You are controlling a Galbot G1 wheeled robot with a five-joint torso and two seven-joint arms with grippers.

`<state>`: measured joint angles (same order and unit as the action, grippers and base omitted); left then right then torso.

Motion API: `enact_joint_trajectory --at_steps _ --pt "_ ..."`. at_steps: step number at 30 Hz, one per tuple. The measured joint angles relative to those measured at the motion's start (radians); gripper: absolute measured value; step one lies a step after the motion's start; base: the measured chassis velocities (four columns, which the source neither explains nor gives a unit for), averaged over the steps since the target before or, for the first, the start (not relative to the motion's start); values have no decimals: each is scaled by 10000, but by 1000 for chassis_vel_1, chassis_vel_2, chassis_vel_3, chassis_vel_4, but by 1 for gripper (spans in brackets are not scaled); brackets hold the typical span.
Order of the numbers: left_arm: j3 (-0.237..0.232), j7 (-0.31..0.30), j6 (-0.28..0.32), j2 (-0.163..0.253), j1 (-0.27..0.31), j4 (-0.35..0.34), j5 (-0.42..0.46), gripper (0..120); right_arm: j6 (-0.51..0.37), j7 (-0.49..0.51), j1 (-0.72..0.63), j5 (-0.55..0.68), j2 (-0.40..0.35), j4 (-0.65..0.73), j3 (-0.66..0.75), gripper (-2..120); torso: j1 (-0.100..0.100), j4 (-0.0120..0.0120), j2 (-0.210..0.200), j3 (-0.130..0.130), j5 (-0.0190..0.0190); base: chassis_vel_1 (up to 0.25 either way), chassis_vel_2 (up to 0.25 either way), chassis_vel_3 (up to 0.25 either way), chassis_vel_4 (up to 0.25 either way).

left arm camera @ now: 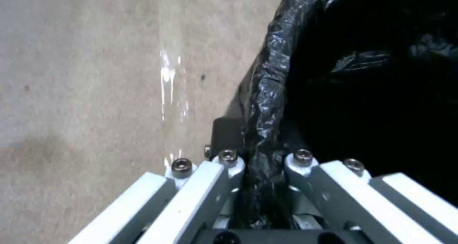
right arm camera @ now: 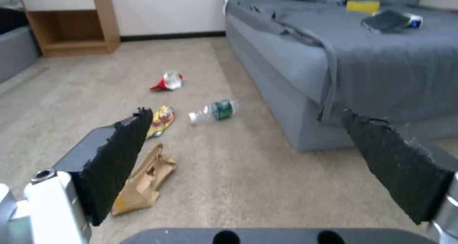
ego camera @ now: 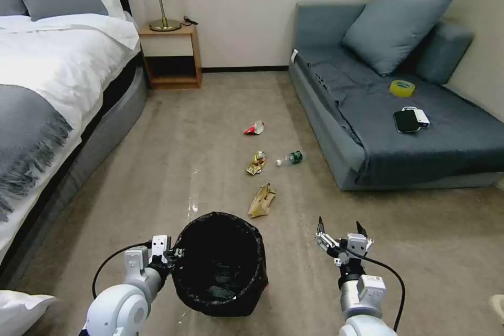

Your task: Pick up the trash bin, then pick up the garbage on the floor and place it into the trash bin.

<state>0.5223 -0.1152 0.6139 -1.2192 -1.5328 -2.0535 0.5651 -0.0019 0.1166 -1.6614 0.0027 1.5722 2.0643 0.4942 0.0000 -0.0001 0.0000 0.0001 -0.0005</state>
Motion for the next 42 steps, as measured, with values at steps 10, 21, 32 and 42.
enact_joint_trajectory --at_steps 10,21,32,42 --pt "572 258 -265 -238 -52 -589 -39 4 579 -453 -420 -536 -158 442 248 100 0 0 0 0 4 0 0 0 0" --pt "1498 347 -257 -279 -127 -810 376 4 770 -610 -630 -728 -233 705 106 100 0 2 0 -1 5 0 0 0 0" --pt "2064 370 -254 -187 -204 -1042 1036 4 847 -666 -790 -682 -174 875 -166 100 0 1 0 -2 5 0 0 0 0" --pt "2150 368 -251 -283 -178 -1042 1087 4 1028 -696 -801 -643 -204 822 -218 100 0 1 0 -1 5 0 0 0 0"
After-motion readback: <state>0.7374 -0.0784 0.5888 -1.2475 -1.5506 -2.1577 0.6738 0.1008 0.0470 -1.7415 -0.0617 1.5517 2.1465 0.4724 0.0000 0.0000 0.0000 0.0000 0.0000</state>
